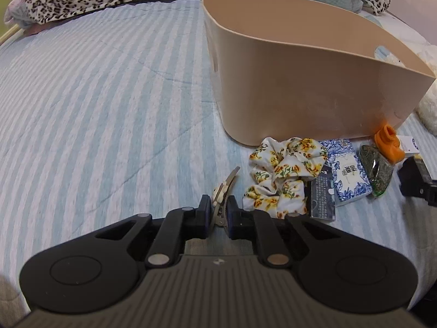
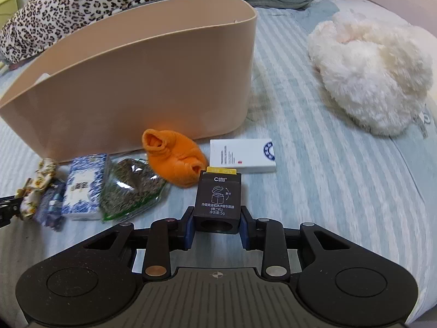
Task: Organize objects
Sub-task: 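Grasp the small keys with the left tool while the right tool grasps the black cube box, then carry keys and black box over the beige basket and open both tools to drop them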
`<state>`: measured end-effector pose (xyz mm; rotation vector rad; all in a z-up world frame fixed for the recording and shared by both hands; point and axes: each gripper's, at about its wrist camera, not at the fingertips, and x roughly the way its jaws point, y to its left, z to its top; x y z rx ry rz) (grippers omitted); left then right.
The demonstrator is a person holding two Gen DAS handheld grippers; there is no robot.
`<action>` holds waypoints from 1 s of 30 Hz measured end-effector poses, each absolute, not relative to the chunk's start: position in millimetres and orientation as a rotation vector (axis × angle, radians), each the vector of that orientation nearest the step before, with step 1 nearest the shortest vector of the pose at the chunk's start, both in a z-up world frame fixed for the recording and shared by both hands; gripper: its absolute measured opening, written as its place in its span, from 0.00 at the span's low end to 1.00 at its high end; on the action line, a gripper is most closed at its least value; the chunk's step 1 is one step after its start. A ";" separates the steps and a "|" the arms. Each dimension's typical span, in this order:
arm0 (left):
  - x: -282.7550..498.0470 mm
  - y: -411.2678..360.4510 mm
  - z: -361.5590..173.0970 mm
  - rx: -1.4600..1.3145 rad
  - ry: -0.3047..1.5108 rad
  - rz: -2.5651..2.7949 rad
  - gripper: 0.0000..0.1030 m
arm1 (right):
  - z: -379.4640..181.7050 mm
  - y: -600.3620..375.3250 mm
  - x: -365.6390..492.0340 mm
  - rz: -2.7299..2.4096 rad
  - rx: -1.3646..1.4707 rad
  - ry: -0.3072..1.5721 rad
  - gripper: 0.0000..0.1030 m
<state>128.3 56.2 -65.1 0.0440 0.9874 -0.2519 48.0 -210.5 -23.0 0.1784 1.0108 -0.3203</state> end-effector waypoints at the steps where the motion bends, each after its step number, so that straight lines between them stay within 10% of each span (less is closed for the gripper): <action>1: 125.1 58.1 -61.7 0.040 0.988 -0.251 0.13 | -21.5 -209.7 45.8 -0.317 0.188 1.008 0.29; 30: 122.6 57.1 59.7 0.034 0.723 -0.287 0.13 | 95.4 -196.4 47.7 -0.215 0.155 0.766 0.29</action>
